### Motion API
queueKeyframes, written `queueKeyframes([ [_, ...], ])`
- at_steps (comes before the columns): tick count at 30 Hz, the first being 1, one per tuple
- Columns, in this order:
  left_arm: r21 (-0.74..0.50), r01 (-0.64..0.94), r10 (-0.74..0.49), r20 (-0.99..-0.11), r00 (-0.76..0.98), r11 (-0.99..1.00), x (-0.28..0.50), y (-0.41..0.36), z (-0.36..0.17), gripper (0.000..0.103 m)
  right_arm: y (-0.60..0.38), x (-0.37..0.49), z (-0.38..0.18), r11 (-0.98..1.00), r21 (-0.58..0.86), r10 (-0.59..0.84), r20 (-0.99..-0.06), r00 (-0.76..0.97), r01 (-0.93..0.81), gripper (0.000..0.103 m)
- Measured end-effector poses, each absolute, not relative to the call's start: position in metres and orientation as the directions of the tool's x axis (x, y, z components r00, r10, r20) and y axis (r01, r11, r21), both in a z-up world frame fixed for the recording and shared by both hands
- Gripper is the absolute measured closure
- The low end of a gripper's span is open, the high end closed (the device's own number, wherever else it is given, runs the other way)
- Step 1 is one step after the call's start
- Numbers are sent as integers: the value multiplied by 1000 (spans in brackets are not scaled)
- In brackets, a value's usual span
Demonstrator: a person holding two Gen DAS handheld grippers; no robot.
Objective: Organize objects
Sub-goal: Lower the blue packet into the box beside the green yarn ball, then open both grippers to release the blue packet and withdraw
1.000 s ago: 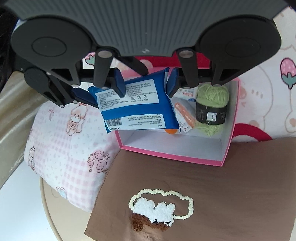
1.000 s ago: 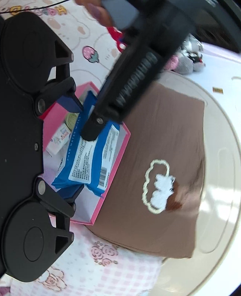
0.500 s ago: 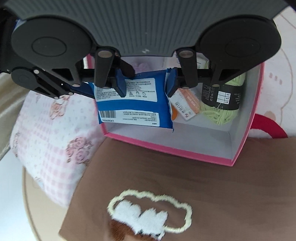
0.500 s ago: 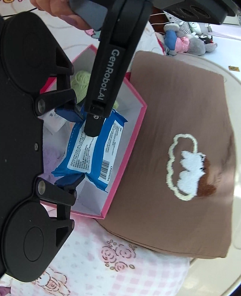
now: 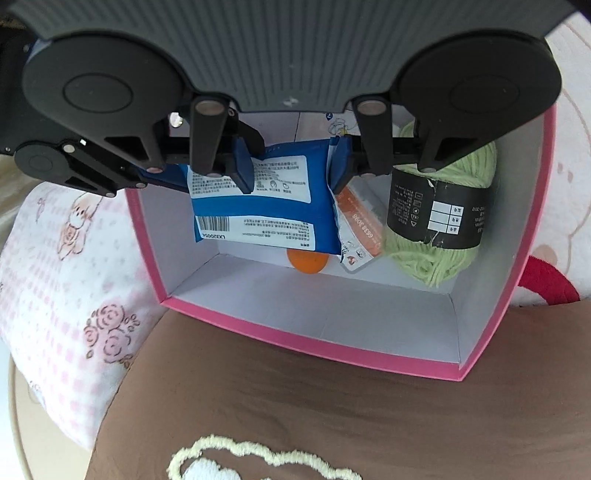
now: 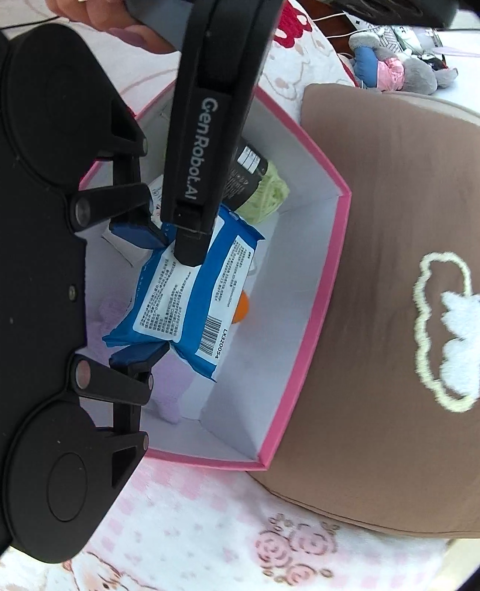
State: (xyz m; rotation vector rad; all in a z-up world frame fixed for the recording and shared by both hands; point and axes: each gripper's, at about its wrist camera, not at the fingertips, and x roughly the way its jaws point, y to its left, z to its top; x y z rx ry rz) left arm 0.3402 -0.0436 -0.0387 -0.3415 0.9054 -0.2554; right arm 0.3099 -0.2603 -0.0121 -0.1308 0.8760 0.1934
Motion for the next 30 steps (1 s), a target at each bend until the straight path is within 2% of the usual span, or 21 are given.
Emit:
queueKeyframes([
  [4, -343, 44, -304, -759, 575, 938, 342, -49, -47, 64, -267, 322, -22, 981, 41, 144, -805, 576, -188, 44],
  [10, -282, 14, -238, -780, 579, 959, 346, -49, -52, 66, -258, 326, -34, 982, 54, 149, -802, 578, -178, 46],
  [14, -305, 26, -260, -762, 594, 952, 349, -45, -49, 66, -252, 334, -41, 994, -17, 50, -804, 593, -107, 46],
  [17, -284, 36, -249, -763, 597, 958, 348, -48, -44, 66, -254, 338, -44, 996, -5, 50, -797, 602, -88, 46],
  [19, -288, 41, -255, -762, 595, 957, 345, -47, -41, 66, -258, 337, -44, 996, 33, 79, -794, 602, -87, 43],
  [20, -286, 43, -255, -763, 594, 957, 343, -46, -39, 65, -261, 336, -43, 994, 62, 104, -799, 592, -91, 37],
  [23, -267, 46, -241, -767, 595, 962, 335, -41, -33, 65, -269, 321, -35, 992, 81, 122, -775, 621, -93, 29],
  [30, -216, 81, -219, -755, 618, 973, 306, -35, -11, 63, -270, 292, -14, 989, 111, 148, -724, 674, -98, 28],
])
